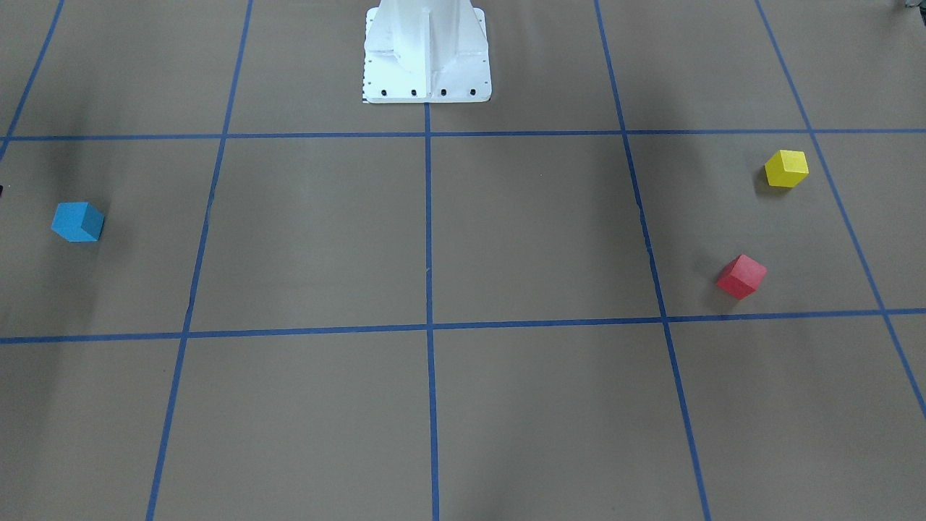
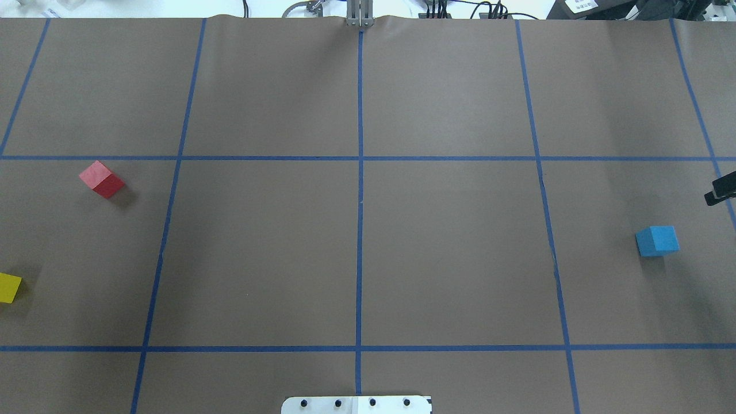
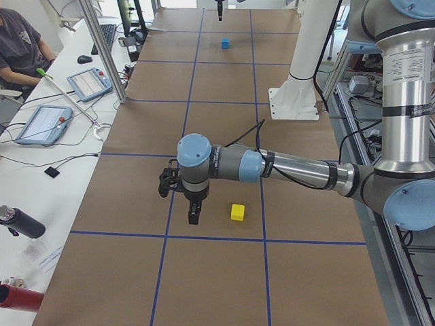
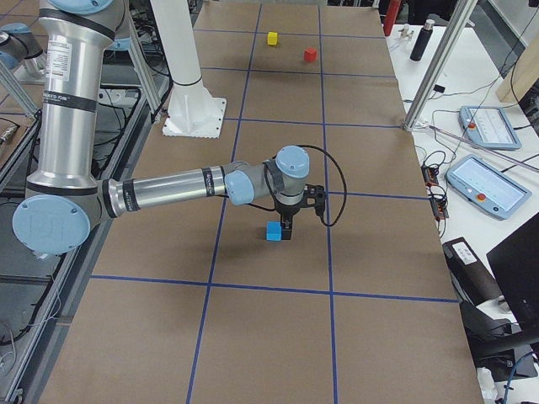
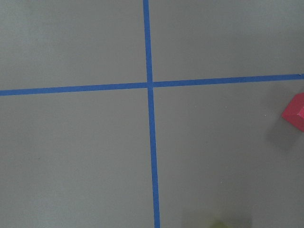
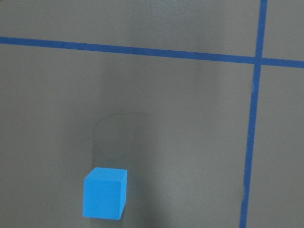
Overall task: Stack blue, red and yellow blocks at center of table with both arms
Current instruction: 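Lower the right gripper onto the blue cube and close on it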
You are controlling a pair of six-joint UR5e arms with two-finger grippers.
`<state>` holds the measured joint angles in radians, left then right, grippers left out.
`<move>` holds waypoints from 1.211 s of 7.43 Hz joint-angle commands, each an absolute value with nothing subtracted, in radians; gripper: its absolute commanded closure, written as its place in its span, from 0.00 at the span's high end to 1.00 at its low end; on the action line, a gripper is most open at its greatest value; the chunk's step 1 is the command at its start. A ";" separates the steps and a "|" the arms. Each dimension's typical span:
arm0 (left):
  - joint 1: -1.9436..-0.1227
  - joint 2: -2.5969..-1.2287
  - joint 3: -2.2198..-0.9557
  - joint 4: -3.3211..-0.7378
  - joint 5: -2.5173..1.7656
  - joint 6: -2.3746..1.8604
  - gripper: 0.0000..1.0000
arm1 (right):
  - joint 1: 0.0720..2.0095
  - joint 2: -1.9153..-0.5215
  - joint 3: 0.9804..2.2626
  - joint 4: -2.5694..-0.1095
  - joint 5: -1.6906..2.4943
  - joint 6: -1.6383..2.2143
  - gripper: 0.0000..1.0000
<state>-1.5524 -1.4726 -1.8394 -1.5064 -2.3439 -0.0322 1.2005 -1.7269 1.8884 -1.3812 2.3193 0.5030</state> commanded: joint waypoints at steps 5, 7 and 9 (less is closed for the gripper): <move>-1.551 -1.474 -1.839 -1.506 -2.344 -0.031 1.00 | 1.033 -1.743 1.813 -1.209 2.278 0.679 0.97; -1.551 -1.474 -1.838 -1.506 -2.344 -0.031 1.00 | 0.965 -1.746 1.796 -1.067 2.180 0.806 0.93; -1.549 -1.474 -1.839 -1.506 -2.344 -0.031 1.00 | 0.956 -1.747 1.755 -1.023 2.183 0.810 0.92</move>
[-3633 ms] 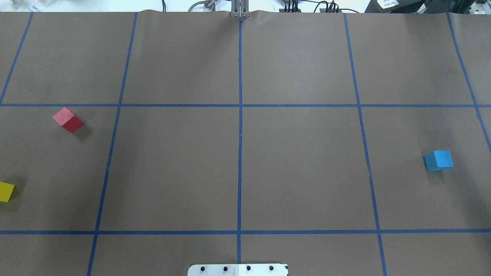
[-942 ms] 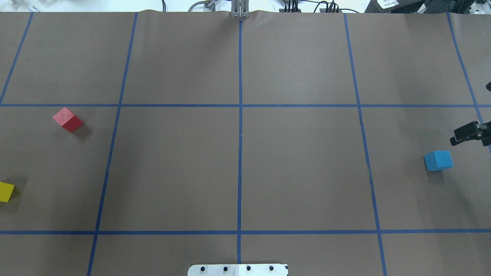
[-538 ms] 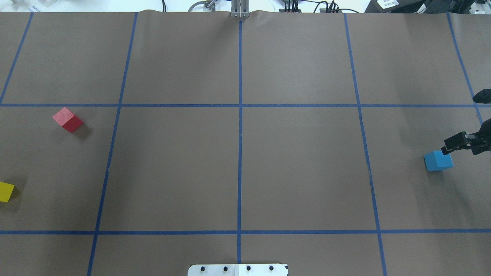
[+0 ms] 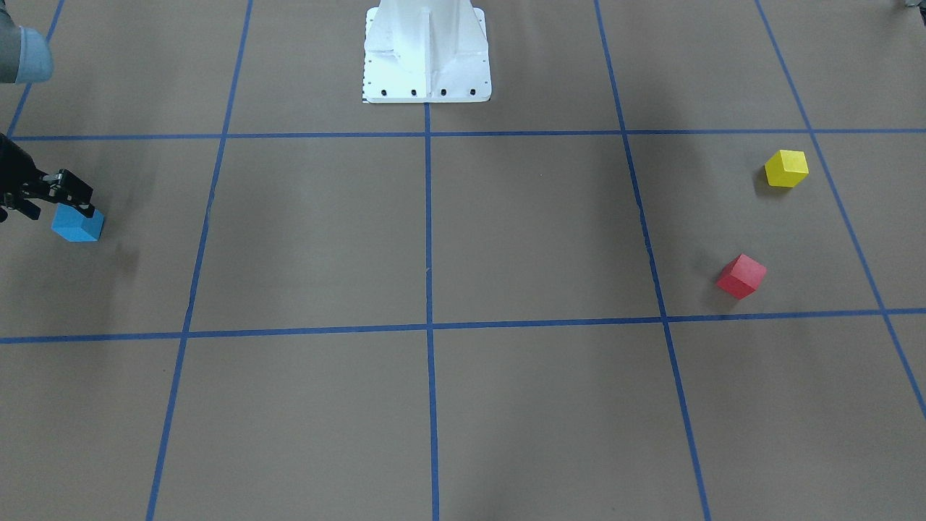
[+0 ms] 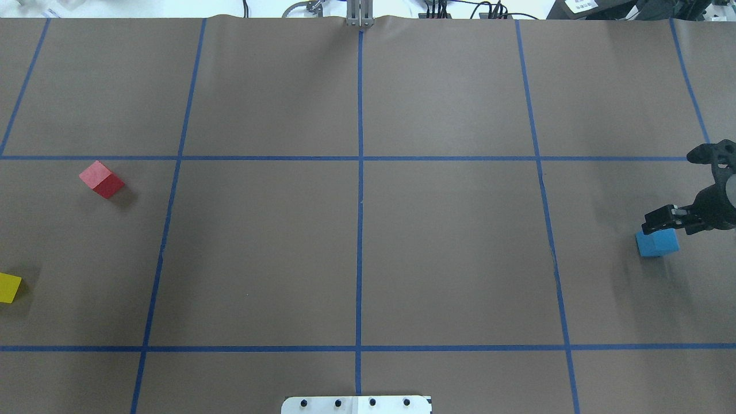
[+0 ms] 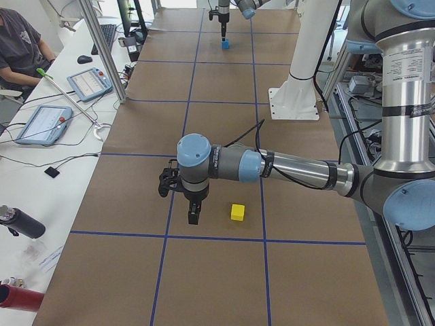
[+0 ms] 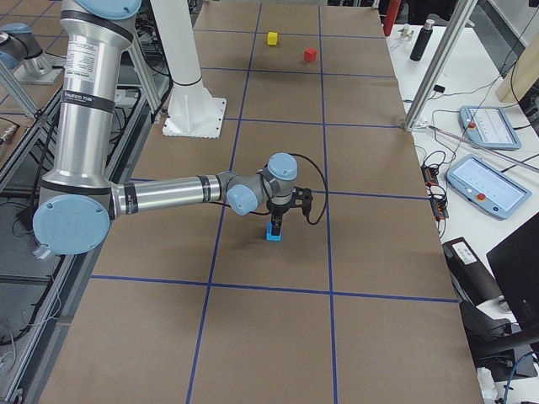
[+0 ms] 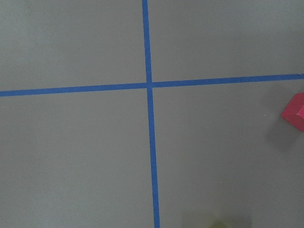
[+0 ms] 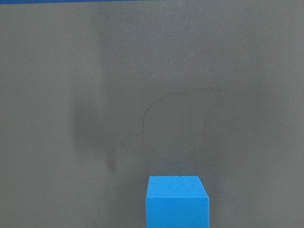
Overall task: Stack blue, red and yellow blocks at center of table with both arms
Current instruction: 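Lower the right gripper onto the blue cube and close on it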
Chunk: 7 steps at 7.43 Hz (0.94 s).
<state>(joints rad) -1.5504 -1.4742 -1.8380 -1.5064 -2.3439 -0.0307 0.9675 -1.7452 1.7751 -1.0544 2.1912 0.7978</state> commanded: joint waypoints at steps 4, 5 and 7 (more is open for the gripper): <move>-1.549 -1.476 -1.839 -1.506 -2.344 -0.032 1.00 | 0.953 -1.753 1.747 -1.025 2.186 0.811 0.89; -1.549 -1.476 -1.841 -1.506 -2.344 -0.032 1.00 | 0.951 -1.752 1.746 -1.025 2.186 0.811 0.90; -1.549 -1.476 -1.841 -1.506 -2.344 -0.032 0.99 | 0.942 -1.749 1.726 -1.023 2.186 0.807 0.89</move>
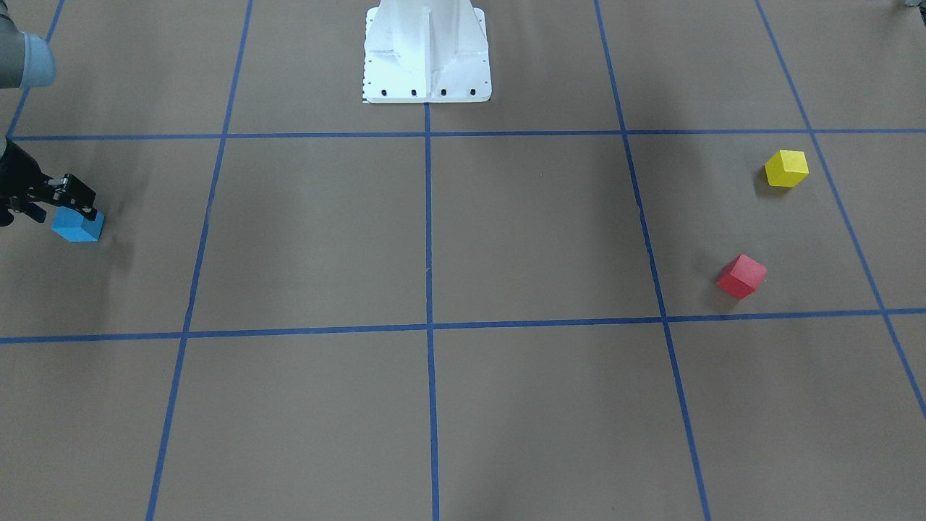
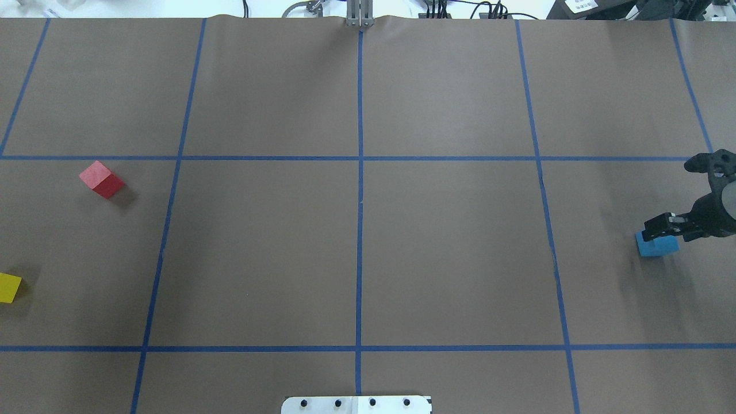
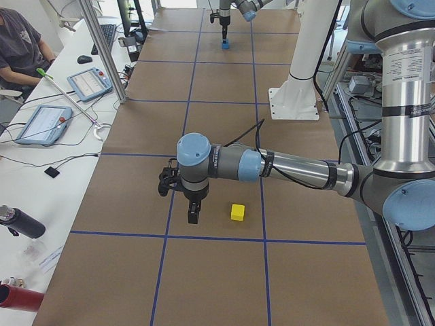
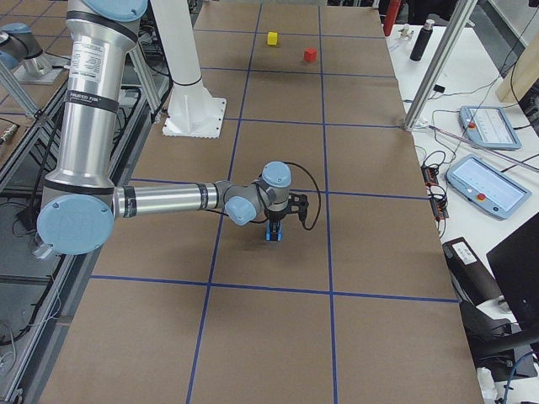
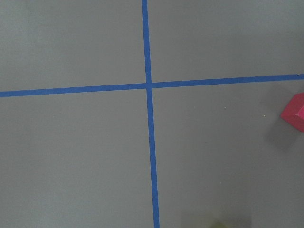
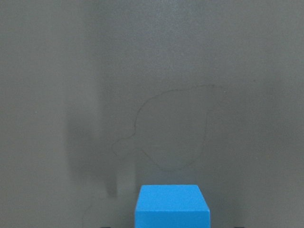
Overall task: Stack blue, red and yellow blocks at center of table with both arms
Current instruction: 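Lower the right gripper onto the blue cube and close on it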
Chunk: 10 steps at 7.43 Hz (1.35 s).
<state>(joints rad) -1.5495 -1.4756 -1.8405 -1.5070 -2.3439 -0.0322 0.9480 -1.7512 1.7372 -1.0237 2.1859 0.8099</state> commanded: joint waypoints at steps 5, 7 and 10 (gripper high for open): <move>-1.551 -1.476 -1.842 -1.506 -2.344 -0.032 1.00 | 0.930 -1.741 1.709 -1.023 2.183 0.802 0.81; -1.549 -1.476 -1.847 -1.506 -2.344 -0.032 1.00 | 0.930 -1.740 1.707 -1.022 2.183 0.804 0.21; -1.551 -1.476 -1.847 -1.506 -2.344 -0.032 1.00 | 0.931 -1.689 1.730 -1.034 2.200 0.810 0.00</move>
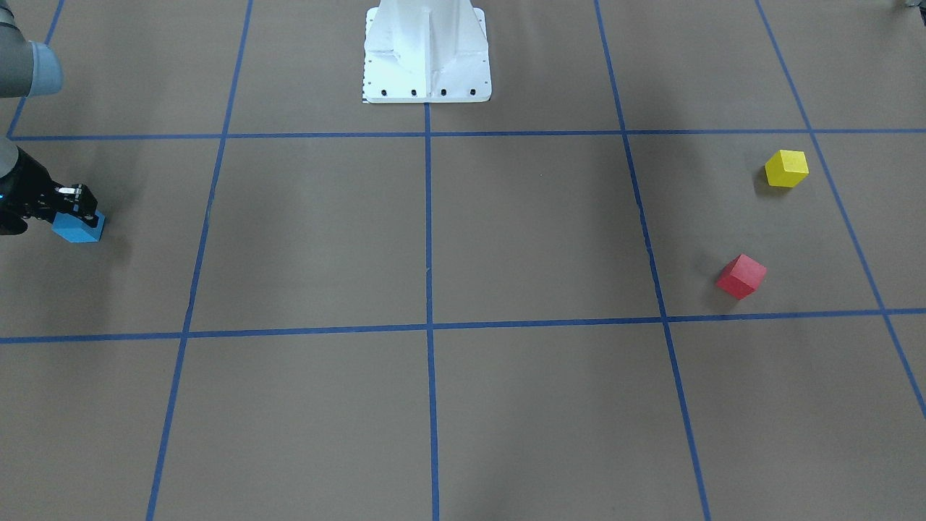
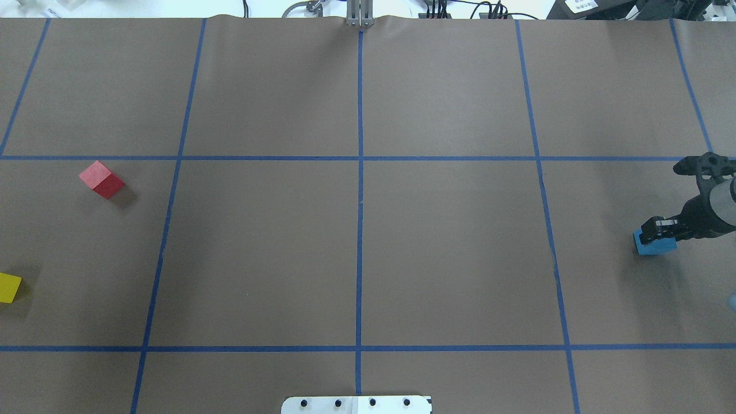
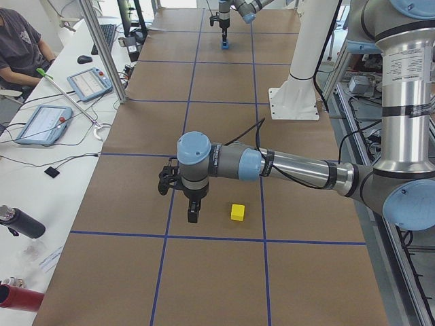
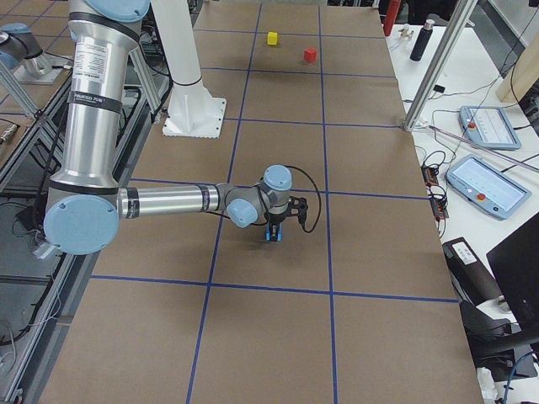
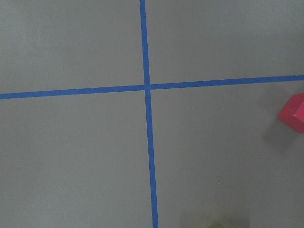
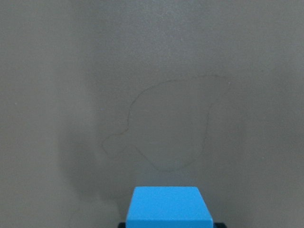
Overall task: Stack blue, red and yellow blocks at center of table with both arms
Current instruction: 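Carry the blue cube with the right gripper toward the table center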
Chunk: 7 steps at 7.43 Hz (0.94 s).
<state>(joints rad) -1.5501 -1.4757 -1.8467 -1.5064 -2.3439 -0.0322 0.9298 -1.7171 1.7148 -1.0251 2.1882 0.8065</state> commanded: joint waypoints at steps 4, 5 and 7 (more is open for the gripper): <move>-1.551 -1.477 -1.848 -1.506 -2.344 -0.032 1.00 | 0.913 -1.458 1.772 -1.203 2.233 0.923 0.00; -1.551 -1.479 -1.847 -1.506 -2.344 -0.032 1.00 | 0.829 -1.334 1.763 -1.335 2.211 0.960 0.00; -1.549 -1.483 -1.845 -1.508 -2.344 -0.031 1.00 | 0.731 -1.113 1.737 -1.486 2.122 1.065 0.00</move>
